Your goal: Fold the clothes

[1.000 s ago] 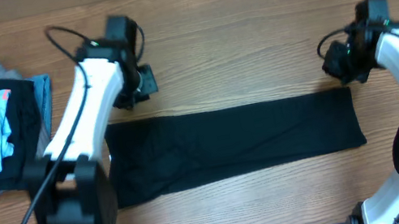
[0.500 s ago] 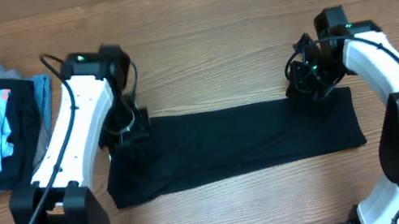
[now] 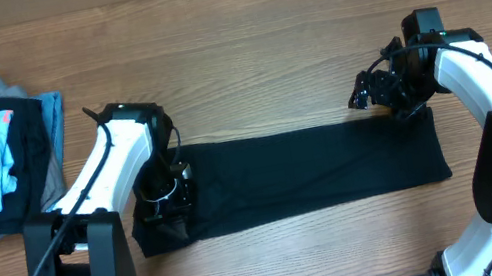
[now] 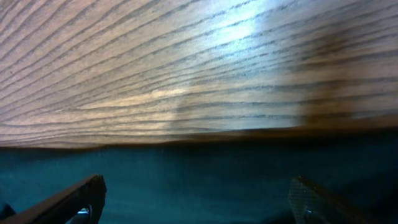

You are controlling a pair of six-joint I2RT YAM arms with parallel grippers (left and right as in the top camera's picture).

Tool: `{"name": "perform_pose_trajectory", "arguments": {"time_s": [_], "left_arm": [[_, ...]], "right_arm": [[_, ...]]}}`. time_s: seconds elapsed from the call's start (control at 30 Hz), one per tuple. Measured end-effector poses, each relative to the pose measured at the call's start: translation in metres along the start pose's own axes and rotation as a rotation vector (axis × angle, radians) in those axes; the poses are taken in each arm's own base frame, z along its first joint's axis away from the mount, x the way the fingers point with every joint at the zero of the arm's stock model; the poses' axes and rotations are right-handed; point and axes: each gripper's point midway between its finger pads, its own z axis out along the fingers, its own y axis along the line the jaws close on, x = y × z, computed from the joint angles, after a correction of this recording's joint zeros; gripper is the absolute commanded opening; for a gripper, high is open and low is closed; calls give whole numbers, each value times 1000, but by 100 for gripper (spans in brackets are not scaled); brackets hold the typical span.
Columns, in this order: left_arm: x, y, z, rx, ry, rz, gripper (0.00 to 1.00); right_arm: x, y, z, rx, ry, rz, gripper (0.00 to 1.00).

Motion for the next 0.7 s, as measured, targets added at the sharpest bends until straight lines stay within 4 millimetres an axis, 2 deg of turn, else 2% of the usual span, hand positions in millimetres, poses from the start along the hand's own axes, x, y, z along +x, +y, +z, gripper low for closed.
{"name": "perform_pose_trajectory", "arguments": {"time_s": [0.1,0.27,0.43,0.6,0.7], "left_arm": [[-12,6,1,-33,-50,-34,5],[-17,11,3,-60,-71,-58,4],[-31,13,11,-61,-125,-65,5],[-36,14,19,-60,-140,-77,6],[-35,16,22,-67,-134,-79,7]], "right_arm": [[0,-1,0,9,-2,2,100],[-5,-1,0,11,-20,-3,100],[-12,-5,0,35,-49,-10,100],[-15,-6,-1,42,-64,-14,100],[-29,-3,-3,36,-116,-31,100]]}}
